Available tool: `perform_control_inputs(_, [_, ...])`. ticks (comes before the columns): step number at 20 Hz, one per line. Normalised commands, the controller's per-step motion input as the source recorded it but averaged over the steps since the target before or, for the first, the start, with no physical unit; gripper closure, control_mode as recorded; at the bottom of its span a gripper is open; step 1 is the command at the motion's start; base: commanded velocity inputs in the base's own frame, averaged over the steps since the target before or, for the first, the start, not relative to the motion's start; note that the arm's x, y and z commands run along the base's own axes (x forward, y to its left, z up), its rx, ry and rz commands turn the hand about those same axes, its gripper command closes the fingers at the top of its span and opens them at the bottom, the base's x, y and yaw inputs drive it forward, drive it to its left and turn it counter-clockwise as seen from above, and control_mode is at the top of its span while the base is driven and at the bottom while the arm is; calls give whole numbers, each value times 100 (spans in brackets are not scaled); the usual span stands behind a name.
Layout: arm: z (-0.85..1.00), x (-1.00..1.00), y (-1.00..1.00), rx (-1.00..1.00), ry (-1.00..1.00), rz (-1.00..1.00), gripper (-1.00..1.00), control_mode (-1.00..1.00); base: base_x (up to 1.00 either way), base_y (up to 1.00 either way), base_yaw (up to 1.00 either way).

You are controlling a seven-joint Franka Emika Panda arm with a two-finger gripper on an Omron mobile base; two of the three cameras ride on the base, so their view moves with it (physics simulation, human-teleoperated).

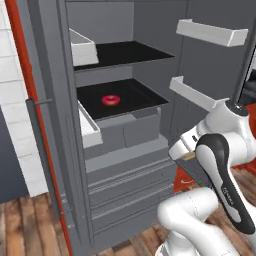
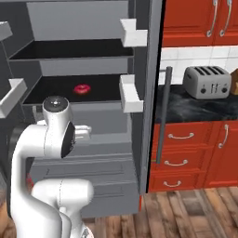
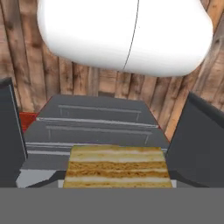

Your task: Take the cake and donut from the fridge and place them on the empty tray on the dining counter.

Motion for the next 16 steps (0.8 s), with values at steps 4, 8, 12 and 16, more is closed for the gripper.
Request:
perform_control_inputs(4, [0,0,0,0,0,0,100,100,-49,0,-35])
perform_control_inputs(8, [0,0,0,0,0,0,100,100,-45,0,-42])
perform_control_inputs(12, [0,0,0,0,0,0,100,100,-42,0,-48])
perform_control_inputs(16, [0,0,0,0,0,0,100,100,-42,0,-52])
